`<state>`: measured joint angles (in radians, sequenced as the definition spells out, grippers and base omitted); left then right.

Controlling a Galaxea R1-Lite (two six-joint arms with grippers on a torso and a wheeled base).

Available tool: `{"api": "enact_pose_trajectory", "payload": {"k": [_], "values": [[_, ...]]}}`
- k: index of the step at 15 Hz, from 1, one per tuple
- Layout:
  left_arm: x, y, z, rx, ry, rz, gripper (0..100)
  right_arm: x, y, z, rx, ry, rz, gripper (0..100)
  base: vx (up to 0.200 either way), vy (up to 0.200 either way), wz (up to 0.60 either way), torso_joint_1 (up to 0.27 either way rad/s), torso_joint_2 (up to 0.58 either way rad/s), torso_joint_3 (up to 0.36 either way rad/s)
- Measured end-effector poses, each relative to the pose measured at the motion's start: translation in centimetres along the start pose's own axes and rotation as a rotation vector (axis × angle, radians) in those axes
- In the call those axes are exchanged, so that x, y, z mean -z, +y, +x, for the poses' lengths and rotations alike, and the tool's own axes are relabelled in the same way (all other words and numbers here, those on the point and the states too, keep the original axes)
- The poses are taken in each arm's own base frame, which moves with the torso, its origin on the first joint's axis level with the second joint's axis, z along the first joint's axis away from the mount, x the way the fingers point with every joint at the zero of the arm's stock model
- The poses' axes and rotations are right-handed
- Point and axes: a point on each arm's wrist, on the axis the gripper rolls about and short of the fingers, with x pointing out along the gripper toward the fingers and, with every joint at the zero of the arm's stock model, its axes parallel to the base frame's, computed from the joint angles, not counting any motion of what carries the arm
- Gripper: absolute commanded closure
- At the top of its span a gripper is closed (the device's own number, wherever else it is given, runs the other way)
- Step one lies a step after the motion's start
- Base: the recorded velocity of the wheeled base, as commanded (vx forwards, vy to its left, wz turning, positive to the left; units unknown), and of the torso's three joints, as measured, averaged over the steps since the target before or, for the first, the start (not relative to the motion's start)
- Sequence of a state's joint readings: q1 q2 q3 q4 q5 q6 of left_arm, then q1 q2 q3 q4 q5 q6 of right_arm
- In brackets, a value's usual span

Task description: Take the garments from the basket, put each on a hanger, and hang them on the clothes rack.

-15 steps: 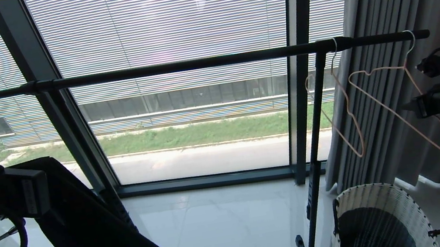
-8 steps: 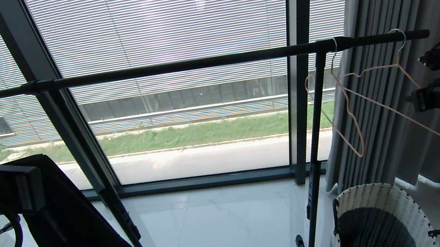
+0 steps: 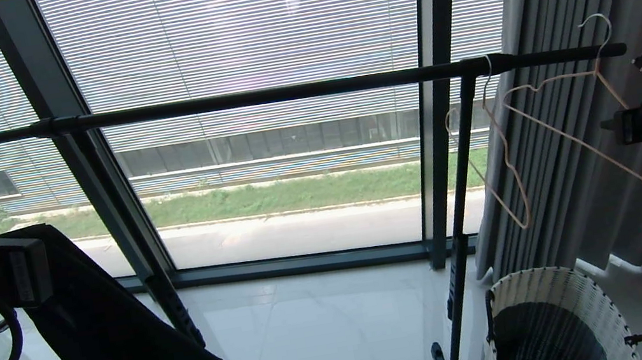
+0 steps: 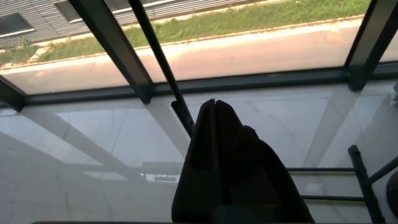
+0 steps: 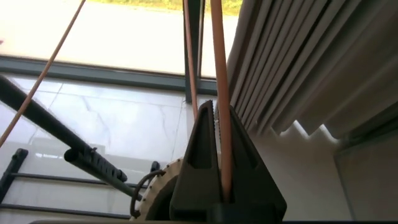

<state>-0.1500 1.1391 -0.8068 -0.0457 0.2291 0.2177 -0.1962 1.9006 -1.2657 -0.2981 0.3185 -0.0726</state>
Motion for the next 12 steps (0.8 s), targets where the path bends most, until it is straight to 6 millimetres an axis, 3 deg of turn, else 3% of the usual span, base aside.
{"api": "enact_pose_trajectory", "payload": {"k": [7,12], "values": [[0.9,1.2,0.4,-0.077,0.046,-0.025,100,1.2,2.3,-6.1,-0.002,-0.058,-0.001,100,-0.200,0.000,0.00,0.002,0.00,0.003],[1.8,1.5,0.1,-0.100,0.063,-0.034,100,1.2,4.2,-9.3,-0.029,-0.113,0.001,100,-0.200,0.000,0.00,0.001,0.00,0.005]]}}
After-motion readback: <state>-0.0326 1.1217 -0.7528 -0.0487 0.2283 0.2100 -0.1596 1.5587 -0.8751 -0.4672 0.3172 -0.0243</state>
